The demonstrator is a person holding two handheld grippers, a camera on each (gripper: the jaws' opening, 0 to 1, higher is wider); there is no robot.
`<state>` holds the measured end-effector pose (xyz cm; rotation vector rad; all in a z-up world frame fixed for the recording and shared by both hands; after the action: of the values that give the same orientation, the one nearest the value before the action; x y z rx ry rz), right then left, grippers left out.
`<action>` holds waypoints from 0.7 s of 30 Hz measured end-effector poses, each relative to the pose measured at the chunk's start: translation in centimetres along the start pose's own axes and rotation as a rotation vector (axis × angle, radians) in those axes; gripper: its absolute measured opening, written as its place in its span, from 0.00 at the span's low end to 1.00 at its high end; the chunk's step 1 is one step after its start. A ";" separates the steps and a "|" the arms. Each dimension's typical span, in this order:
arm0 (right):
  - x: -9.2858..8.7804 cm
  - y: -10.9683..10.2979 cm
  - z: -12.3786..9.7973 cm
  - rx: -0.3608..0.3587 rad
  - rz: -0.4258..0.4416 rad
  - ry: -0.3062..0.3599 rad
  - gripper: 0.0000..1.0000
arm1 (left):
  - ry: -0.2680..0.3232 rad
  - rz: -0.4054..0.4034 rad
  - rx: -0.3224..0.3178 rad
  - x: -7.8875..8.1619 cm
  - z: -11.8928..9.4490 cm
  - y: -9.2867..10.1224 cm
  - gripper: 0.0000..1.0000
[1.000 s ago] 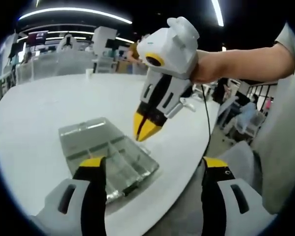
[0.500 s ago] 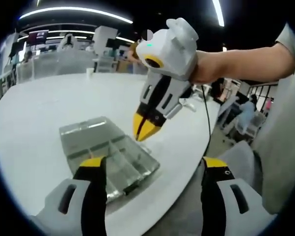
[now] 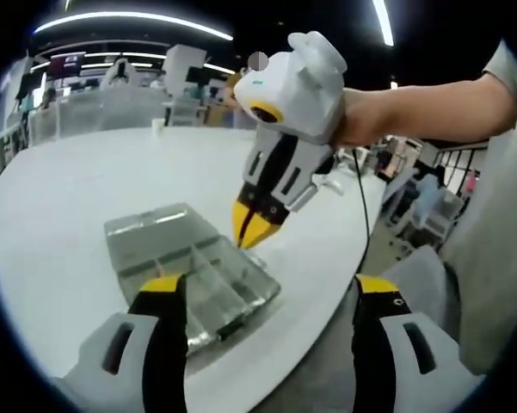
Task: Insert the divider into the dual guide fixture by aligning both edges with the guide slots and pushing it downward to the bottom, including one-sided entry, uneven engagement, binding, and posture correction.
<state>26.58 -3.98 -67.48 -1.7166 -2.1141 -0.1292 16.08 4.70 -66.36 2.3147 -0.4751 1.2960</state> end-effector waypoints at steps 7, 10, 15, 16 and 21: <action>-0.1 0.1 0.3 0.002 -0.002 -0.004 0.00 | 0.001 0.000 0.002 0.0 -0.1 0.0 0.77; -0.3 0.2 0.5 0.004 -0.001 -0.004 0.00 | 0.000 0.000 0.002 0.0 -0.1 0.0 0.77; -0.5 0.3 0.8 0.005 0.005 -0.002 0.00 | 0.000 0.000 0.002 0.0 0.0 0.0 0.77; -0.5 0.3 0.8 0.006 0.006 -0.002 0.00 | 0.000 -0.002 0.002 0.0 0.0 0.0 0.77; -0.6 0.4 1.1 0.007 0.001 -0.004 0.00 | -0.001 -0.002 0.003 -0.1 0.0 0.0 0.76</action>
<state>26.76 -4.09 -68.77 -1.7146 -2.1144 -0.1178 16.02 4.73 -66.40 2.3183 -0.4712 1.2958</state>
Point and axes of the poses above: the point that each gripper's makers call its tool centre point, and the gripper's own axes: z roughly forward along the fingers, y roughly to its right, x roughly out of its top, the point moved 7 cm from there along -z, roughly backward along the fingers, and after that the axes turned 9 degrees about x, right-handed, at the moved point
